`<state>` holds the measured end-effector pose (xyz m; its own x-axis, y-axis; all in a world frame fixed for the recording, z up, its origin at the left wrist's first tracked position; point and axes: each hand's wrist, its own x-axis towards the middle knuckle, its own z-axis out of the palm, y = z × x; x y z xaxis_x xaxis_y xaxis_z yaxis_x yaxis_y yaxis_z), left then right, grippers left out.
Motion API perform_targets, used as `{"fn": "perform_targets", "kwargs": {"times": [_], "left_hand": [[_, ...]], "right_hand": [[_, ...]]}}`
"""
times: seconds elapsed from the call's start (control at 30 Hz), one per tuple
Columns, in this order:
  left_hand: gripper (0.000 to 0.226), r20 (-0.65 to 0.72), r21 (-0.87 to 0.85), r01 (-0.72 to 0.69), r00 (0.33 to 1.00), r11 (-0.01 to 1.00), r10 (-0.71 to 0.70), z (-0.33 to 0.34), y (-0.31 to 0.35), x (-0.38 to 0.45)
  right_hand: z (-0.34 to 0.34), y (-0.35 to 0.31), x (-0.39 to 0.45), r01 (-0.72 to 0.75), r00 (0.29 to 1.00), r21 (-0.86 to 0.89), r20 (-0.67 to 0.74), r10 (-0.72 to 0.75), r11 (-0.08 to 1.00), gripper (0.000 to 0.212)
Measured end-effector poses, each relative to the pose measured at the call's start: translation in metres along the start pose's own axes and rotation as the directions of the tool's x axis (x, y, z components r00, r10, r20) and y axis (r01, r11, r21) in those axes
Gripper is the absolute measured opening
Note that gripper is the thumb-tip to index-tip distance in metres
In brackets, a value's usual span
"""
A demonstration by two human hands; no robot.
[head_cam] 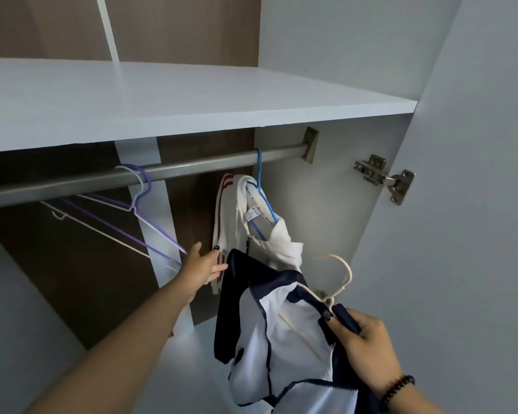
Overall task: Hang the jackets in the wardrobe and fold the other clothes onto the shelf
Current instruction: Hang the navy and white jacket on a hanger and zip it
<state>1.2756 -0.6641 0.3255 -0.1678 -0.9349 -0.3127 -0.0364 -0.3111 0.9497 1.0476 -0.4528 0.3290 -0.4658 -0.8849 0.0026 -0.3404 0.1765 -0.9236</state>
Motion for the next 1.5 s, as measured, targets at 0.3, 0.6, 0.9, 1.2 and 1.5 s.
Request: {"fn": "perform_targets", "kwargs": {"times": [0.3, 0.6, 0.9, 1.2, 1.5], "left_hand": [[0.027, -0.063, 0.289, -0.137, 0.985, 0.948, 0.161, -0.012, -0.026, -0.021], [0.005, -0.192, 0.276, -0.324, 0.904, 0.905, 0.382, 0.025, -0.014, -0.017], [0.023, -0.42, 0.214, -0.36, 0.805, 0.908, 0.419, 0.012, 0.004, -0.004], [0.027, -0.321, 0.343, -0.365, 0.821, 0.866, 0.473, -0.031, 0.034, 0.011], [0.051, -0.288, 0.433, -0.102, 0.926, 0.896, 0.244, -0.047, -0.023, 0.004]], "right_hand": [[0.026, -0.031, 0.054, 0.123, 0.988, -0.059, 0.101, -0.116, 0.991, 0.033], [0.078, -0.099, 0.133, 0.245, 0.954, -0.02, 0.182, -0.237, 0.969, 0.036], [0.096, -0.124, 0.179, 0.213, 0.954, 0.038, 0.206, -0.217, 0.976, 0.036], [0.123, -0.165, 0.19, 0.219, 0.97, -0.146, 0.136, -0.199, 0.965, 0.037], [0.152, -0.151, 0.171, 0.292, 0.956, -0.398, 0.121, -0.266, 0.87, 0.04]]}}
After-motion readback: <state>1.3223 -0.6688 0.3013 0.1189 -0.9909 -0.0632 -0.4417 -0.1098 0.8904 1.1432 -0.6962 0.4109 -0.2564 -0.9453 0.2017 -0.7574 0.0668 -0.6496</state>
